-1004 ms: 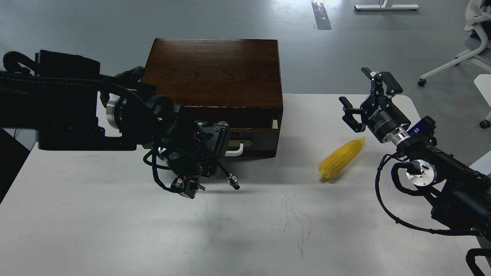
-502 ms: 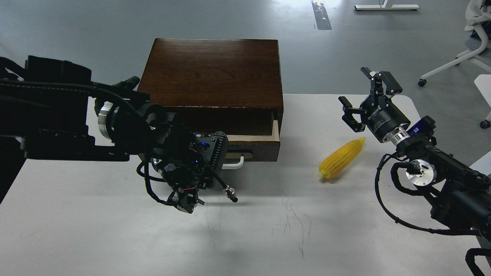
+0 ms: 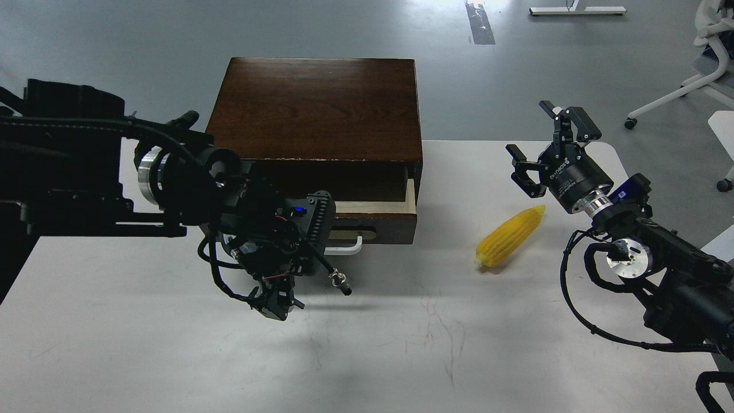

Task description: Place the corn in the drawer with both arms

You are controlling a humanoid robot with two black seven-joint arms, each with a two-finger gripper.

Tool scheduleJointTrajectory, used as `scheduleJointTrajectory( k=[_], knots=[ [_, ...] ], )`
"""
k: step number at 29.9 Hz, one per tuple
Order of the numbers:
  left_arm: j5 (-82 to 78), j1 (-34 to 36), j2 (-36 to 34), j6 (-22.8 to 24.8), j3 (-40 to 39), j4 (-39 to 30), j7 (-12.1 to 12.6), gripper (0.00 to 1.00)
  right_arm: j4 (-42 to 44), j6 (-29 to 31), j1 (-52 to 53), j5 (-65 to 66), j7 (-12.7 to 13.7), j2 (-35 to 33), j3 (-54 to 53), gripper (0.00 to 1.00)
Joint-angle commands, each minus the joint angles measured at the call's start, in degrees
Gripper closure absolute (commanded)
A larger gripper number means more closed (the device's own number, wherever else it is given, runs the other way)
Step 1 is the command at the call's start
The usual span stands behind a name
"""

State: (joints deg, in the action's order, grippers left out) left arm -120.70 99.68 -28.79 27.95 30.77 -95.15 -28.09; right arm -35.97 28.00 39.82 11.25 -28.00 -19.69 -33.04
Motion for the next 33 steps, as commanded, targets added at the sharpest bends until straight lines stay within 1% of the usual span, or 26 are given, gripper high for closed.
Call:
scheduleJointTrajectory(
  k=[1,19,24,30,33],
  knots=[
    [-0.06,0.25,-0.21,0.05,-0.09,-0.04,0.09,0.02,-0.07,0.0,-0.09,0.0,0.0,0.0,0.0,0.0],
    [0.21,1.57,-1.26,0.05,-0.71,0.4,0.09,0.02,-0.07,0.0,-0.18,0.0,0.0,-0.09,0.0,0.0],
    [3.63,2.19,-2.41,0.05,-2.12,-0.39,0.09,0.02,-0.07,0.0,-0.18,0.0,0.0,-0.09,0.0,0.0],
    [7.49,3.59,-6.01,0.05,-3.17,-3.37,0.09,0.02,-0.07,0.0,-0.18,0.0,0.0,-0.09,0.0,0.0],
    [11.97,4.56,-9.96,0.05,-5.01,-5.75,0.09,0.02,-0.16,0.0,0.0,0.0,0.0,-0.09,0.0,0.0]
  ],
)
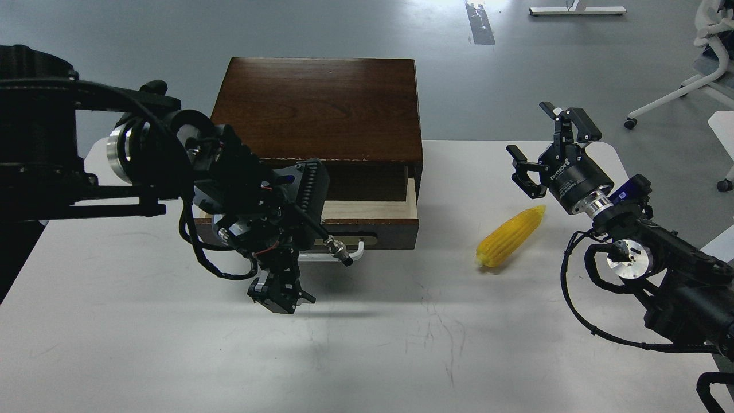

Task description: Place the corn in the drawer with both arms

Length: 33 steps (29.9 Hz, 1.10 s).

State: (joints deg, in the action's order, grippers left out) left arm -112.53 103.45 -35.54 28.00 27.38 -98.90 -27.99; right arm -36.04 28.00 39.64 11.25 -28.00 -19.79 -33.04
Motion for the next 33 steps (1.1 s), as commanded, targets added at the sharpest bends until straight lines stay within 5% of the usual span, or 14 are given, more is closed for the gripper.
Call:
scheduleJointTrajectory(
  k=[1,7,13,20,29,33],
  knots=[
    [4.94,0.79,-4.18,0.0,-2.41,-2.17,-0.01,0.02,-0.17,0.0,0.18,0.0,0.0,0.01,0.0,0.0],
    [24.57,-0.35,-14.54,0.0,-14.52,-0.25,-0.01,0.02,-0.35,0.0,0.27,0.0,0.0,-0.87,0.0,0.0],
    [51.14,-2.45,-21.4,0.0,-17.1,7.56,-0.01,0.02,-0.17,0.0,0.35,0.0,0.0,-0.87,0.08,0.0],
    [71.79,-12.99,-20.54,0.0,-17.63,17.68,-0.01,0.02,0.01,0.0,0.7,0.0,0.0,-0.95,0.26,0.0],
    [91.59,-26.35,-21.24,-1.28,-18.67,19.97,-0.01,0.01,-1.22,0.0,1.58,0.0,0.0,-4.29,2.98,0.0],
    [102.67,-33.21,-20.45,-1.46,-23.33,27.96,-0.01,0.01,-3.59,0.0,3.07,0.79,0.0,-8.15,4.91,0.0]
  ],
)
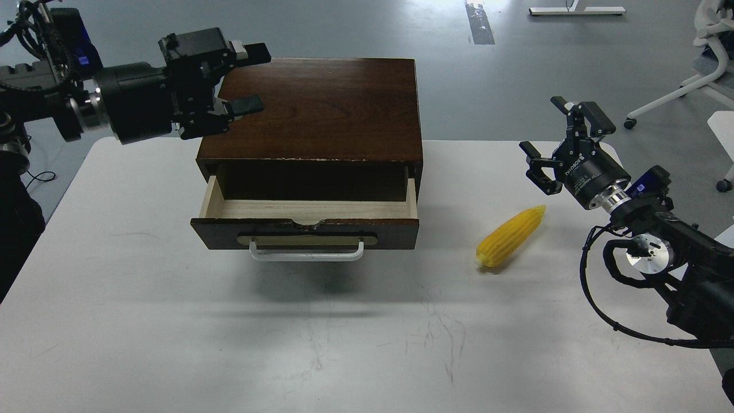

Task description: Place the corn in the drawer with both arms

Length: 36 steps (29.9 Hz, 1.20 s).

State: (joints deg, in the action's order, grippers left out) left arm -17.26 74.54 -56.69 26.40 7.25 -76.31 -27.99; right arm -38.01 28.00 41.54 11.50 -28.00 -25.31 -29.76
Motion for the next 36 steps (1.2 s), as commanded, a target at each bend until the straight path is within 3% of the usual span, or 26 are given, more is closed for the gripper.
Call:
scheduleJointTrajectory(
  k=[1,7,13,17,24,36],
  knots=[
    [11.42,-5.89,0.96,0.31,-5.03,8.6,-0.01,0.01,-2.59,0.0,2.74,0.8,0.0,-4.29,4.16,0.0],
    [17.61,-12.66,5.18,1.6,-13.99,18.11,-0.01,0.01,-6.89,0.0,14.94,4.48,0.0,-12.2,20.58,0.0],
    [17.52,-18.81,8.43,1.6,-22.62,19.8,-0.01,0.01,-13.22,0.0,24.09,17.56,0.0,-18.19,32.2,0.0],
    [17.52,-20.32,8.61,1.6,-23.77,19.71,-0.01,0.01,-16.39,0.0,27.27,28.63,0.14,-20.74,36.87,0.0],
    [17.52,-20.4,8.26,1.6,-23.77,19.27,-0.01,0.01,-15.34,0.0,27.72,43.59,0.31,-19.78,41.62,0.0],
    [17.52,-20.84,8.09,1.6,-23.86,19.18,-0.01,0.01,-11.13,0.0,26.49,43.35,5.41,-13.45,46.81,0.0]
  ],
)
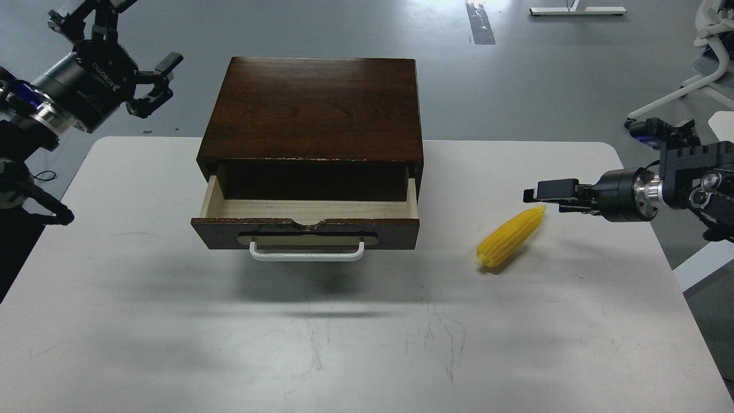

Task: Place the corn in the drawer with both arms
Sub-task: 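Move the right gripper down to the yellow corn cob and grasp it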

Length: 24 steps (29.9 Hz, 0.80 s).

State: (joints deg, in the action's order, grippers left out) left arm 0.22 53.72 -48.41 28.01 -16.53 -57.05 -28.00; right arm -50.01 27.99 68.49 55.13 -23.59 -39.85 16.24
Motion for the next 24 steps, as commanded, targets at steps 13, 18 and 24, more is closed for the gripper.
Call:
scheduleJointTrajectory(
  k=[13,18,24],
  knots=[
    [0.04,0.06,-0.28,-0.01,-0.52,-0.08,0.0,0.01,1.06,0.01,-3.28,-10.65,9.17,1.18,1.16,0.0],
    [0.13,-0.02,-0.37,-0.01,-0.52,-0.08,0.0,0.01,1.23,0.01,-3.28,-11.8,9.44,2.14,1.16,0.0],
    [0.13,-0.02,-0.37,-0.01,-0.61,0.0,0.0,0.01,1.93,0.01,-3.72,-11.88,9.44,3.64,1.25,0.0]
  ],
)
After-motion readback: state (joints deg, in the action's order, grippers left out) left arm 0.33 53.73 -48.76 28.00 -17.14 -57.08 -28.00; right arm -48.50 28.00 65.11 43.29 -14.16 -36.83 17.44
